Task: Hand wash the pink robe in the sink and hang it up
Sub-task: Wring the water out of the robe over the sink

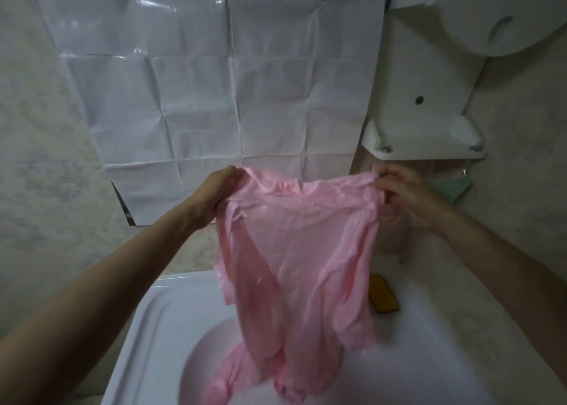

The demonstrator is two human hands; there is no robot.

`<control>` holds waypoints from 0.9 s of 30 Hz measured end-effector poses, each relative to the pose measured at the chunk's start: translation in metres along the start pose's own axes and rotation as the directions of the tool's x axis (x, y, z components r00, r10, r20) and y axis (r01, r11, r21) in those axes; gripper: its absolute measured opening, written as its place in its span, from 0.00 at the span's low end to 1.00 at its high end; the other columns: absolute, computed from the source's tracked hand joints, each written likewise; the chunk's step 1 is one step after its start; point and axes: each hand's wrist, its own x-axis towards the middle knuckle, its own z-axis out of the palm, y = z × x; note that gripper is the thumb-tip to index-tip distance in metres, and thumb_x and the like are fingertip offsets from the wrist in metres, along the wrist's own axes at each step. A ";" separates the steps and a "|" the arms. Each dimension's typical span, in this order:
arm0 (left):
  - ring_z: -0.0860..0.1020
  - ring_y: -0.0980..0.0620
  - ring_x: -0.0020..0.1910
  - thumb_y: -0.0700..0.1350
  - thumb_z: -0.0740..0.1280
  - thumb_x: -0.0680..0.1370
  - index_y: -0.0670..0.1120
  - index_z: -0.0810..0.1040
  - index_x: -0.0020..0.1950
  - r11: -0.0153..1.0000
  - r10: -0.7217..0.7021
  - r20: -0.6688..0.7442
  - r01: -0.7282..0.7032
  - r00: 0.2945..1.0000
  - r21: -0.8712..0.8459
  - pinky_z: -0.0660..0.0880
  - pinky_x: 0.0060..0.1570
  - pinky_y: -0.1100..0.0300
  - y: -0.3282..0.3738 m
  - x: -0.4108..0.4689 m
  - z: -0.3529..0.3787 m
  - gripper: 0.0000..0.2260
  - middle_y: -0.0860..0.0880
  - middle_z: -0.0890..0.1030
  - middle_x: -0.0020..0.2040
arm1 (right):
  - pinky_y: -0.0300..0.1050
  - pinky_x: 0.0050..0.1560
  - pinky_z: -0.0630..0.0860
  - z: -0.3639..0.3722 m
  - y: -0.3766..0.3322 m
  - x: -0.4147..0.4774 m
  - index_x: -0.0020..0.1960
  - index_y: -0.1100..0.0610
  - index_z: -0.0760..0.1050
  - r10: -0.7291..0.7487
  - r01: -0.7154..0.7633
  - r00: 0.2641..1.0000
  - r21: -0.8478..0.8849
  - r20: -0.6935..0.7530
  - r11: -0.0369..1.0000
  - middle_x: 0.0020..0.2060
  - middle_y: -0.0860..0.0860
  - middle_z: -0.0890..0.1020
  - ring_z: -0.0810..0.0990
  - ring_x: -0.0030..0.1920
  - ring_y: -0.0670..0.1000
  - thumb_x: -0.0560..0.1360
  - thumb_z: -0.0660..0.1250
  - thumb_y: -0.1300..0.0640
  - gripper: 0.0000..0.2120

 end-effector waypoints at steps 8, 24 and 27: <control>0.77 0.54 0.38 0.62 0.73 0.63 0.56 0.77 0.44 0.695 0.137 0.200 -0.237 0.970 0.678 0.74 0.41 0.57 -0.013 -0.008 -0.004 0.16 0.50 0.81 0.40 | 0.23 0.39 0.69 0.006 -0.058 0.003 0.44 0.54 0.78 -0.356 0.349 0.935 -0.179 -0.007 0.920 0.32 0.39 0.80 0.76 0.34 0.30 0.72 0.68 0.69 0.10; 0.77 0.55 0.30 0.36 0.68 0.75 0.45 0.69 0.41 0.843 0.264 0.146 -0.302 0.953 0.445 0.78 0.33 0.63 0.062 -0.002 0.017 0.09 0.45 0.75 0.38 | 0.42 0.37 0.66 0.015 -0.055 0.017 0.47 0.66 0.80 -0.257 0.342 0.938 -0.747 0.233 0.570 0.41 0.60 0.82 0.79 0.42 0.52 0.73 0.67 0.64 0.06; 0.77 0.53 0.34 0.34 0.68 0.74 0.42 0.71 0.39 0.855 0.278 0.185 -0.331 0.943 0.400 0.78 0.35 0.65 0.060 -0.007 0.030 0.08 0.45 0.75 0.36 | 0.42 0.41 0.76 0.033 -0.069 0.014 0.55 0.55 0.76 -0.252 0.338 0.930 -0.353 0.266 0.873 0.48 0.56 0.80 0.79 0.42 0.48 0.74 0.62 0.72 0.16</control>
